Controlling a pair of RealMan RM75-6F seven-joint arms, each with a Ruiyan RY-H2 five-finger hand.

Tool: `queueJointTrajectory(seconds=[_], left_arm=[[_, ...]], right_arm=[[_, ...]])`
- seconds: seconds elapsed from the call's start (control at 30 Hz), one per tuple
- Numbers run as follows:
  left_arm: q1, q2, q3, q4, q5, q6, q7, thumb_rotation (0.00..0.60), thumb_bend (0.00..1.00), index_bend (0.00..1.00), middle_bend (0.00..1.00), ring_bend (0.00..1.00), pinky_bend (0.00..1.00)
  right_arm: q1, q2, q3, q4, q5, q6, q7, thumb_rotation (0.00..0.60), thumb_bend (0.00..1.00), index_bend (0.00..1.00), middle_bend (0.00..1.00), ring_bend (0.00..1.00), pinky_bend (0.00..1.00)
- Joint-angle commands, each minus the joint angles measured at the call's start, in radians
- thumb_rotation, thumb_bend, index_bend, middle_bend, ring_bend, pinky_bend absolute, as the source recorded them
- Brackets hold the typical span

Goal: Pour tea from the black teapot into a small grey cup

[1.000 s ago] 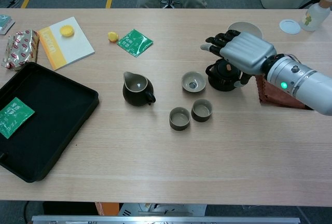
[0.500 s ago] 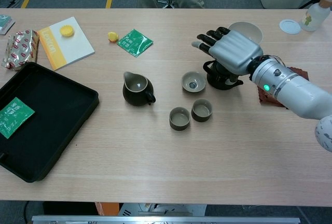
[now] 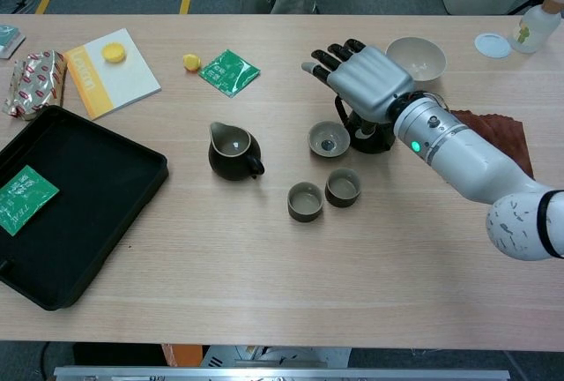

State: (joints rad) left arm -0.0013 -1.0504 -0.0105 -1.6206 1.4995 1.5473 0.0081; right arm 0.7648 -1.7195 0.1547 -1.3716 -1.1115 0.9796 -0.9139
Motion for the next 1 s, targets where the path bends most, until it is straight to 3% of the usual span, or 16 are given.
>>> queueJointTrajectory(seconds=[0.03, 0.23, 0.43, 0.7, 1.0], left_arm=[[0.000, 0.000, -0.001, 0.002, 0.000, 0.000, -0.003, 0.600, 0.27, 0.19, 0.22, 0.19, 0.19], [0.005, 0.002, -0.001, 0.006, 0.000, 0.006, -0.010, 0.600, 0.27, 0.19, 0.22, 0.19, 0.19], [0.008, 0.000, -0.001, 0.009, -0.002, 0.005, -0.011, 0.600, 0.27, 0.19, 0.22, 0.19, 0.19], [0.007, 0.002, -0.002, -0.002, 0.004, 0.006, 0.001, 0.600, 0.27, 0.19, 0.22, 0.19, 0.19], [0.005, 0.003, -0.002, -0.015, 0.006, 0.002, 0.016, 0.600, 0.27, 0.19, 0.22, 0.19, 0.19]], right_arm=[[0.013, -0.017, 0.014, 0.009, 0.021, 0.007, -0.011, 0.600, 0.00, 0.00, 0.06, 0.00, 0.10], [0.026, 0.009, 0.036, -0.041, 0.116, -0.033, -0.002, 0.600, 0.00, 0.00, 0.09, 0.00, 0.10], [0.021, 0.073, 0.061, -0.070, 0.107, -0.092, 0.189, 0.600, 0.00, 0.12, 0.27, 0.13, 0.16], [0.043, 0.139, 0.042, -0.069, 0.152, -0.143, 0.227, 0.600, 0.00, 0.21, 0.31, 0.16, 0.16], [0.053, 0.162, 0.005, -0.036, 0.194, -0.160, 0.248, 0.600, 0.00, 0.21, 0.31, 0.17, 0.16]])
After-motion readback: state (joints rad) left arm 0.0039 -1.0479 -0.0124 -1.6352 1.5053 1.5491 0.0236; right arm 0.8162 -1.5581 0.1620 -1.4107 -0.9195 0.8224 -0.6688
